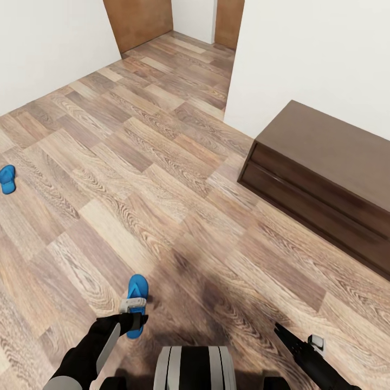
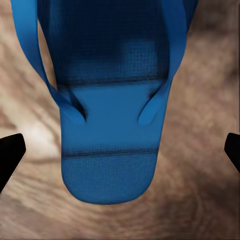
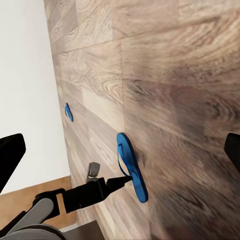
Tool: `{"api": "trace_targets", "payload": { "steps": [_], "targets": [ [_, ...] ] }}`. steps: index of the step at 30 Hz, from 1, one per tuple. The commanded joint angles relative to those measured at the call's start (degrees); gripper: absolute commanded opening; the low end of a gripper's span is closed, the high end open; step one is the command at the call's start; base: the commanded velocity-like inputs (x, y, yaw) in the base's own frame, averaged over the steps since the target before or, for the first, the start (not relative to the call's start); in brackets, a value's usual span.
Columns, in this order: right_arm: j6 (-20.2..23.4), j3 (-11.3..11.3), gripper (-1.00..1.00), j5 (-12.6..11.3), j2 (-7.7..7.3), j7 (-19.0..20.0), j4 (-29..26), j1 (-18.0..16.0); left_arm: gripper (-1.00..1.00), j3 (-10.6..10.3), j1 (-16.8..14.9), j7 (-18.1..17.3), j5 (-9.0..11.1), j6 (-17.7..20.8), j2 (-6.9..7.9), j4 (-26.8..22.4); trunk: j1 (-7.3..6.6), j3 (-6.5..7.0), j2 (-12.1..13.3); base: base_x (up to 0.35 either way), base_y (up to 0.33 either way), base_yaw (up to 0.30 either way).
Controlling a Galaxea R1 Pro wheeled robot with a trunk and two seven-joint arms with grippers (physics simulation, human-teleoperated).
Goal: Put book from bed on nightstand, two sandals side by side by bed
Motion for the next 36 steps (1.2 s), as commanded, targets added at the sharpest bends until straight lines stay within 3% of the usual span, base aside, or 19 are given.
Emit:
{"api": "trace_targets", "payload": {
  "steps": [1, 15, 36],
  "targets": [
    [0.54, -0.02, 1.0, -0.27, 0.0, 0.15, 0.01, -0.02, 1.0, -0.09, -0.01, 0.11, 0.52, 0.31, 0.04, -0.07, 0.0, -0.03, -0.01, 0.088, 0.0, 0.0],
    [0.54, -0.02, 1.0, -0.27, -0.03, 0.31, 0.01, -0.02, 1.0, -0.06, -0.01, 3.2, 0.64, 0.38, 0.04, -0.22, 0.0, -0.03, -0.01, 0.091, 0.0, 0.0],
    [0.54, -0.02, 1.0, -0.27, -0.5, 0.32, 0.01, -0.02, 1.0, -0.02, -0.01, 3.6, 0.75, 0.09, -0.09, -0.17, 0.0, -0.03, -0.01, 0.007, 0.0, 0.0]
  ]
}}
